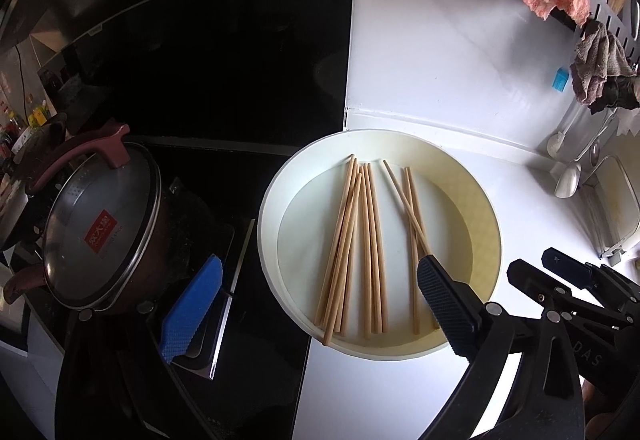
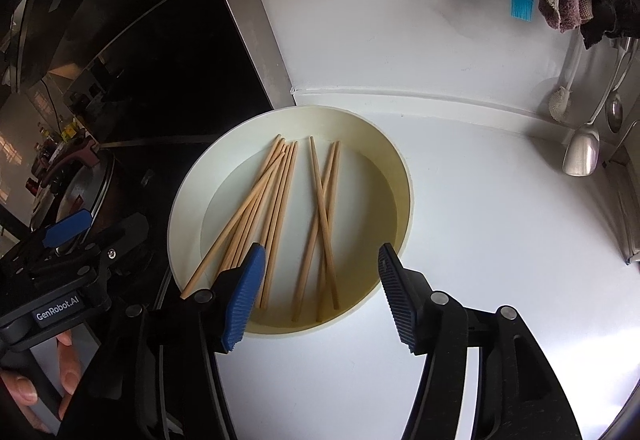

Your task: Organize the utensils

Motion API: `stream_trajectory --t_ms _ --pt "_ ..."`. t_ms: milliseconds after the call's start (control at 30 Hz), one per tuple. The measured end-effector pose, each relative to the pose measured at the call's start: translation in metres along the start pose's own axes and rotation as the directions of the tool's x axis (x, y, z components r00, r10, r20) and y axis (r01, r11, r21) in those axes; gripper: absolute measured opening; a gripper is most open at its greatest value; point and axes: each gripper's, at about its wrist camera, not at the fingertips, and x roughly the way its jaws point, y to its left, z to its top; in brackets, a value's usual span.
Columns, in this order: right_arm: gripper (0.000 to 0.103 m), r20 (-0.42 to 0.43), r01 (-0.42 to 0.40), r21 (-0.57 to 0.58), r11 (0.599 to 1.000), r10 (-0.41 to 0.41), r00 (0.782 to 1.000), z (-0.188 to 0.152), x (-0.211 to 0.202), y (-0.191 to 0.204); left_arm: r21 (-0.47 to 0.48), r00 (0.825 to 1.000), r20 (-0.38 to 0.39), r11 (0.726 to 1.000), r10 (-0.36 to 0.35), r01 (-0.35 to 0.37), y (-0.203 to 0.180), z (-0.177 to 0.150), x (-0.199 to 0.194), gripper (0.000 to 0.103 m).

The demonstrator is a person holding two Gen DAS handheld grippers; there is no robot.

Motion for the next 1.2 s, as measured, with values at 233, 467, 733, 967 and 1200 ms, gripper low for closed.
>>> stream_trajectory --t_ms 233,467,733,967,1200 --pt "0.060 -0.012 0.005 0.007 1.000 -0.005 1.000 -0.002 -0.005 -0.004 -0.001 1.000 0.014 1.000 0.003 -0.003 -0.005 0.000 -0.010 0.096" --pt "0.062 -0.015 0.008 -0.006 1.000 -0.008 1.000 -0.002 -0.010 -0.003 -0.012 0.999 0.023 1.000 0.023 -0.022 -0.008 0.000 -0.014 0.097" --pt "0.063 -0.015 0.005 -0.013 1.000 -0.006 1.000 -0.001 -0.012 -0.004 -0.013 0.999 0.030 0.999 0.041 -0.040 -0.012 0.000 -0.017 0.097" --pt "0.063 -0.016 0.006 -0.012 1.000 -0.006 1.000 0.000 -0.011 -0.004 -0.014 0.999 0.021 0.999 0.038 -0.038 -0.012 0.003 -0.014 0.097" --pt "0.063 -0.017 0.006 -0.011 1.000 -0.007 1.000 0.000 -0.010 -0.003 -0.017 0.999 0.016 0.999 0.035 -0.035 -0.011 0.005 -0.010 0.097"
